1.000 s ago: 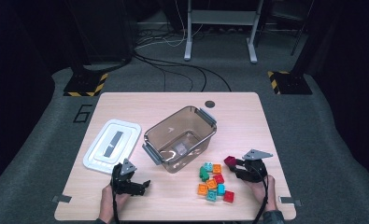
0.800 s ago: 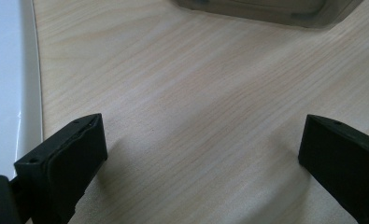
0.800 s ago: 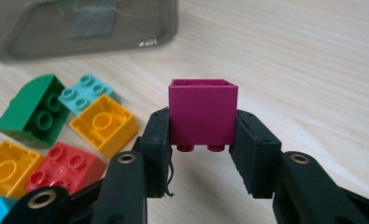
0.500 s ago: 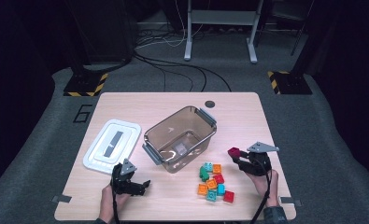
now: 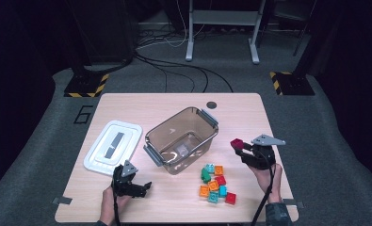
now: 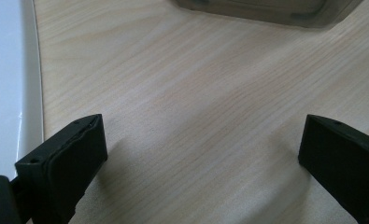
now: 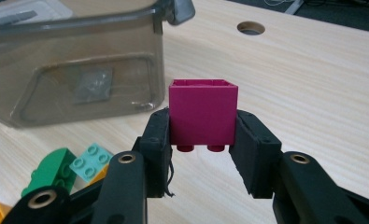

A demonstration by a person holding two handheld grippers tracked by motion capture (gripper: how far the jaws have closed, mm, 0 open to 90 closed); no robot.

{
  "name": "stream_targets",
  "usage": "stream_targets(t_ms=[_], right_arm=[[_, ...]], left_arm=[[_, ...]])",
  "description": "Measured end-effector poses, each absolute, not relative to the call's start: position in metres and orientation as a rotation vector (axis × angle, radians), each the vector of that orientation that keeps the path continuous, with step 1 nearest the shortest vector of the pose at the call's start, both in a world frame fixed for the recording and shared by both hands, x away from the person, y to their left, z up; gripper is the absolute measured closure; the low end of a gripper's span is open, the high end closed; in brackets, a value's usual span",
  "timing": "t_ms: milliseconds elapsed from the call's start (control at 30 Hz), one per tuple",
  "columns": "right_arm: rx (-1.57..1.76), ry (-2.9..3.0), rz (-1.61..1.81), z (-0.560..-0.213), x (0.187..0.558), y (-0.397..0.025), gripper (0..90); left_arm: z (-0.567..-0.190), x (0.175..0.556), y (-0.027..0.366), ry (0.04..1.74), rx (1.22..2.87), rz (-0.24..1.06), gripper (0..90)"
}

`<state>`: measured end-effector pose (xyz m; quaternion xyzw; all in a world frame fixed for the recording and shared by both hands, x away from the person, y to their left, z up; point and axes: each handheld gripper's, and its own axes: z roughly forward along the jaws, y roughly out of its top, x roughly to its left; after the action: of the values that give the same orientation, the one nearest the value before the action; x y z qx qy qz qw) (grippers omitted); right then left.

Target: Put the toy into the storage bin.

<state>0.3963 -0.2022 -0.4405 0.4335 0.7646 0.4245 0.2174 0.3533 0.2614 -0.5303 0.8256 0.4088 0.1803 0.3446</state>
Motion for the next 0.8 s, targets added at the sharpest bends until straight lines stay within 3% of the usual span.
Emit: stream_targets(t_ms=[800], right_arm=[[1.129,2.069,1.209,-0.401,0.411,-0.183,58.6]], left_arm=[[-0.531,0.353,0.261,1.066,2.139,0.463,0.9]])
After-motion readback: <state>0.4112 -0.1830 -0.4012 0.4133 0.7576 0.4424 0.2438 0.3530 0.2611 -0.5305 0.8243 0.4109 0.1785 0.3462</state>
